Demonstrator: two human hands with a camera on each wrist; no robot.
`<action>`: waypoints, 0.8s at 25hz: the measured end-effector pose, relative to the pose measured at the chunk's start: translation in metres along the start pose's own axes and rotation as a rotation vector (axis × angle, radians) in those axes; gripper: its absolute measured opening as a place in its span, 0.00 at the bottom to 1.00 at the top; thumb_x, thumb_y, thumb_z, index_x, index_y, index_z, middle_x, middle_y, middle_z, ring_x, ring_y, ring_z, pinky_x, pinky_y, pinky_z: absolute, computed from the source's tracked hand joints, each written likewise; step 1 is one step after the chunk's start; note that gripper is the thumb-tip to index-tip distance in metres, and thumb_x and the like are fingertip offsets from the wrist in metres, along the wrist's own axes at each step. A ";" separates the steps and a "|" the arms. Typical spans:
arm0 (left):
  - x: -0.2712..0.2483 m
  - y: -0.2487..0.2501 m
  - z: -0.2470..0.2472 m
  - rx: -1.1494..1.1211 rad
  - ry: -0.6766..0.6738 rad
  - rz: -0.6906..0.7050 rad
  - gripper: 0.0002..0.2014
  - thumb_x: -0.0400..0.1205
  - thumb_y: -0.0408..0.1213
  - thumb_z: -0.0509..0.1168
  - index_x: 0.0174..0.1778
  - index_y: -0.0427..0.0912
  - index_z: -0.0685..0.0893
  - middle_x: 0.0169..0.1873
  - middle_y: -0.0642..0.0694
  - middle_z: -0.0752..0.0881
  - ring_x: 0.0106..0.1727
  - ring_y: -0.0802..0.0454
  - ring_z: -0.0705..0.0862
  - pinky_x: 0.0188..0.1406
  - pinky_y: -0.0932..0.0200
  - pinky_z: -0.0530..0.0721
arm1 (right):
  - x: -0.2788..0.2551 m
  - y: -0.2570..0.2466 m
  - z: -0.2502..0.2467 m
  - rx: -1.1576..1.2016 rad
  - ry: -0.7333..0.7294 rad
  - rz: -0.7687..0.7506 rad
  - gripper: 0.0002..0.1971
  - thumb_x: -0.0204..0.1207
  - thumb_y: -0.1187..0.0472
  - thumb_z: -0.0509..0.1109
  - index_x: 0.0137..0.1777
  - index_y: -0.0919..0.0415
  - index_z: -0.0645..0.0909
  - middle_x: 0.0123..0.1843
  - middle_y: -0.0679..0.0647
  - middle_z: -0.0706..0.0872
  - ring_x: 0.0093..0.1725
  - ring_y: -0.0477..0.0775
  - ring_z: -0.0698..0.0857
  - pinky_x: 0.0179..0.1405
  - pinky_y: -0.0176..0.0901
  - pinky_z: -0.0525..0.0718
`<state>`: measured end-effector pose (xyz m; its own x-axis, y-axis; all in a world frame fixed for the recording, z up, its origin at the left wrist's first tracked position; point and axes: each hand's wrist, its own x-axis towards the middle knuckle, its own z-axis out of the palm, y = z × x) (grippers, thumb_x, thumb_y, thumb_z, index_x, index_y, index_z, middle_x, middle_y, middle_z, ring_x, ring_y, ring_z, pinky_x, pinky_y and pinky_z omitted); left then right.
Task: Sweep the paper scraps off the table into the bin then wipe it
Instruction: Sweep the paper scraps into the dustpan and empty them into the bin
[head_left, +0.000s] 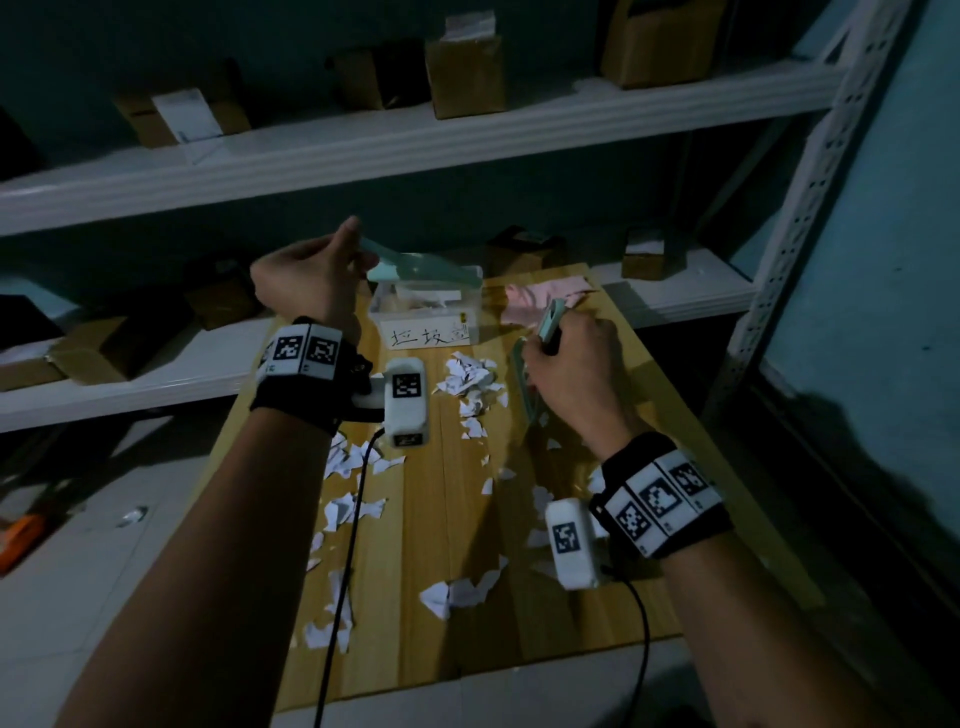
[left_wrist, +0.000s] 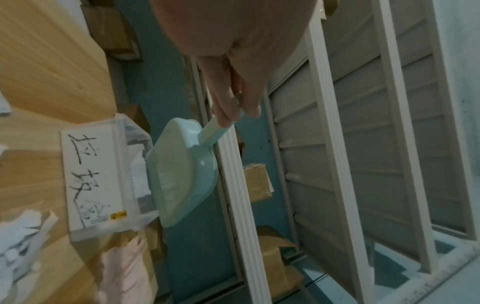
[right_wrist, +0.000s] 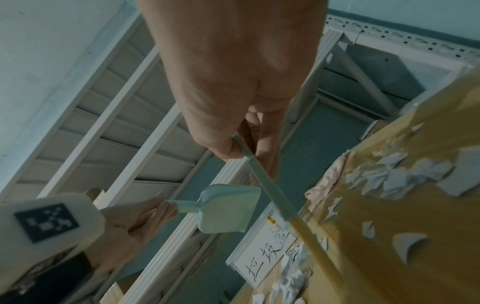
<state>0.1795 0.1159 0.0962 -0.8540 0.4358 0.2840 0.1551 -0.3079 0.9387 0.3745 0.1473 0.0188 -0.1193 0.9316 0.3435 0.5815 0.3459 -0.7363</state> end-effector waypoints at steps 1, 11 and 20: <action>-0.001 -0.001 -0.001 0.000 0.003 0.002 0.14 0.74 0.40 0.79 0.46 0.30 0.91 0.35 0.43 0.92 0.35 0.51 0.92 0.36 0.56 0.91 | 0.000 0.001 -0.001 0.006 0.006 0.002 0.04 0.81 0.57 0.70 0.44 0.53 0.79 0.36 0.47 0.83 0.33 0.41 0.85 0.22 0.23 0.78; -0.008 0.006 -0.009 0.008 0.035 -0.001 0.11 0.76 0.39 0.77 0.48 0.35 0.91 0.36 0.48 0.91 0.31 0.64 0.89 0.29 0.74 0.83 | -0.002 -0.001 -0.006 0.042 0.035 -0.009 0.01 0.80 0.57 0.70 0.49 0.53 0.82 0.41 0.49 0.86 0.36 0.45 0.88 0.32 0.39 0.90; -0.018 0.005 -0.054 -0.282 0.011 -0.436 0.15 0.84 0.33 0.67 0.67 0.45 0.82 0.65 0.43 0.86 0.51 0.49 0.87 0.43 0.64 0.79 | -0.008 -0.006 -0.006 0.013 0.018 -0.010 0.06 0.80 0.56 0.71 0.50 0.58 0.84 0.42 0.51 0.89 0.35 0.45 0.88 0.27 0.29 0.83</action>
<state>0.1687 0.0603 0.0855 -0.8151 0.5656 -0.1251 -0.3545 -0.3164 0.8799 0.3766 0.1373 0.0244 -0.1102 0.9259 0.3614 0.5695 0.3569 -0.7405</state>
